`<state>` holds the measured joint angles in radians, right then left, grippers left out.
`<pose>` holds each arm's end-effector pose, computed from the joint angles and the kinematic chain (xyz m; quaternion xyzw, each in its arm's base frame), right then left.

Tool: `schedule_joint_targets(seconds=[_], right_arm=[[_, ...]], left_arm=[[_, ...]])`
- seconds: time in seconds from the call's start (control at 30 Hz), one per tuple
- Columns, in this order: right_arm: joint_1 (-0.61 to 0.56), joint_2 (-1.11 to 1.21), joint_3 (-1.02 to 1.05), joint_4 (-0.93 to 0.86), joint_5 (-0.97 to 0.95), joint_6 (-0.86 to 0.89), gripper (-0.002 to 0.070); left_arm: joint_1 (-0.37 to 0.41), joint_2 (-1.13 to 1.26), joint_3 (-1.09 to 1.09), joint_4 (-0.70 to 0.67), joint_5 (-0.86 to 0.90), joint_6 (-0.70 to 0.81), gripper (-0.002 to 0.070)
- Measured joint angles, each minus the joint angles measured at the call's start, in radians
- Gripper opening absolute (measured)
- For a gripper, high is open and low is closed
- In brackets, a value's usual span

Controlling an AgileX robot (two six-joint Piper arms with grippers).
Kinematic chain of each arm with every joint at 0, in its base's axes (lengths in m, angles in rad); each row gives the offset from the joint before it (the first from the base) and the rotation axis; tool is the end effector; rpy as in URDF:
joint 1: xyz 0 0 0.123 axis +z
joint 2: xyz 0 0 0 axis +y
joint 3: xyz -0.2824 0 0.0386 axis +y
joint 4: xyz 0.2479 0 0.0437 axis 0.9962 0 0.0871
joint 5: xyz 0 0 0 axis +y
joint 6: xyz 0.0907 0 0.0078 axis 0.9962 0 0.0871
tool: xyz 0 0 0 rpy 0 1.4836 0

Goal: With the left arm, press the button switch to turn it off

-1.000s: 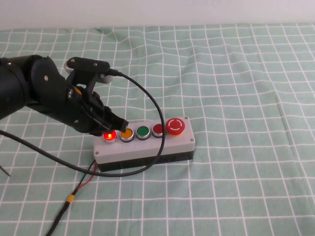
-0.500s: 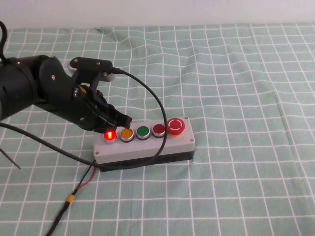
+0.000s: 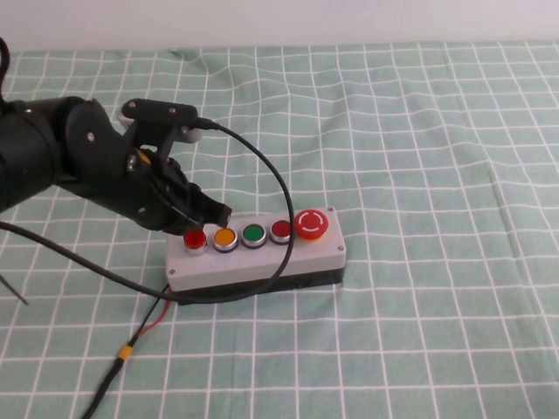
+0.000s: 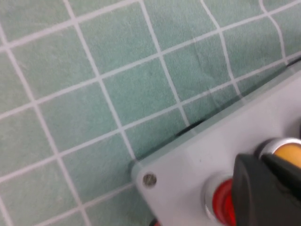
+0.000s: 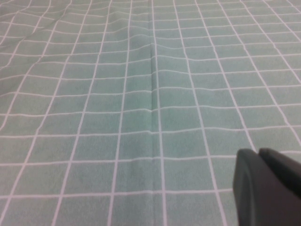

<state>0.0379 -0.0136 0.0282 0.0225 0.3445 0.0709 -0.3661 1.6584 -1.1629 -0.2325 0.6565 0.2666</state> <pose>0.0532 0.0027 0.1733 0.0193 0.7962 0.0423 0.6033 0.3191 -0.1361 0.2432 0.2315 0.9361 -0.1038 0.2438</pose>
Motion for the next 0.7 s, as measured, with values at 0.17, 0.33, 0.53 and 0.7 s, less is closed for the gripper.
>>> schedule_joint_targets(seconds=[0.17, 0.33, 0.53, 0.7], right_arm=[[0.0, 0.0, 0.0, 0.0, 0.0, 0.0, -0.0017], [0.0, 0.0, 0.0, 0.0, 0.0, 0.0, -0.0017], [0.0, 0.0, 0.0, 0.0, 0.0, 0.0, -0.0017], [0.0, 0.0, 0.0, 0.0, 0.0, 0.0, -0.0017]], left_arm=[[0.0, -0.127, 0.015, 0.036, 0.009, 0.0, -0.0002], [0.0, -0.313, 0.015, 0.045, 0.009, -0.001, -0.0002], [0.0, -0.509, 0.015, 0.094, 0.05, -0.053, -0.0002], [0.0, -0.66, 0.032, 0.134, 0.109, -0.092, -0.0002]])
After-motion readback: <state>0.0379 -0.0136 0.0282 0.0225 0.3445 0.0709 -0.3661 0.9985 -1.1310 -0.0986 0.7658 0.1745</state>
